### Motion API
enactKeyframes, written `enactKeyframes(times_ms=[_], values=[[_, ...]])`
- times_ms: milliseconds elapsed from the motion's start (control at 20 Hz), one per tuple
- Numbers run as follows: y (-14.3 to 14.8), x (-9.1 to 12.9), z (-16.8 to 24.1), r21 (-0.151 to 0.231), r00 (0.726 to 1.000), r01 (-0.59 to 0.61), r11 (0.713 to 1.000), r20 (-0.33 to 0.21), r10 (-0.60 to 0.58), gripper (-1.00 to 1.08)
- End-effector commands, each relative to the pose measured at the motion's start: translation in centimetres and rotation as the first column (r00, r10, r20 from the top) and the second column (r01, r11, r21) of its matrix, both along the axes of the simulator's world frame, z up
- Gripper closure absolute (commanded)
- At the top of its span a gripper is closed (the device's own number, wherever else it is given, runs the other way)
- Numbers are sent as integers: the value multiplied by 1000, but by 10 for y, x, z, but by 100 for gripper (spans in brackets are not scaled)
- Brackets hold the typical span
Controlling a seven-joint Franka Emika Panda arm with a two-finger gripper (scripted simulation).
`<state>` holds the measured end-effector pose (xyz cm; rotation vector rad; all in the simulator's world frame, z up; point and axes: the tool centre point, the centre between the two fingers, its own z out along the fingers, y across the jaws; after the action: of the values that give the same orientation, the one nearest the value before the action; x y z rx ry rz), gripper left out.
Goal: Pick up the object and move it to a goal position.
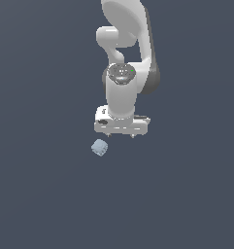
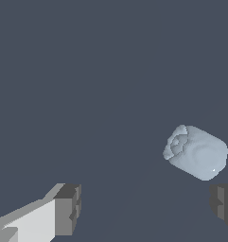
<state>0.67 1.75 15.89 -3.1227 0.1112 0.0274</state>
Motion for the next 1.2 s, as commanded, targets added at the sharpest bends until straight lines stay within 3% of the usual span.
enactKeyframes(times_ms=[0,400,750,1150], values=[[-14,0,-10,-1,998,70,998,0,-70,-92],[-71,-5,-49,-9,943,333,943,8,-333,-92],[-98,-10,-66,-16,893,450,893,16,-449,-92],[-101,-11,-71,-17,887,461,887,16,-461,-92]])
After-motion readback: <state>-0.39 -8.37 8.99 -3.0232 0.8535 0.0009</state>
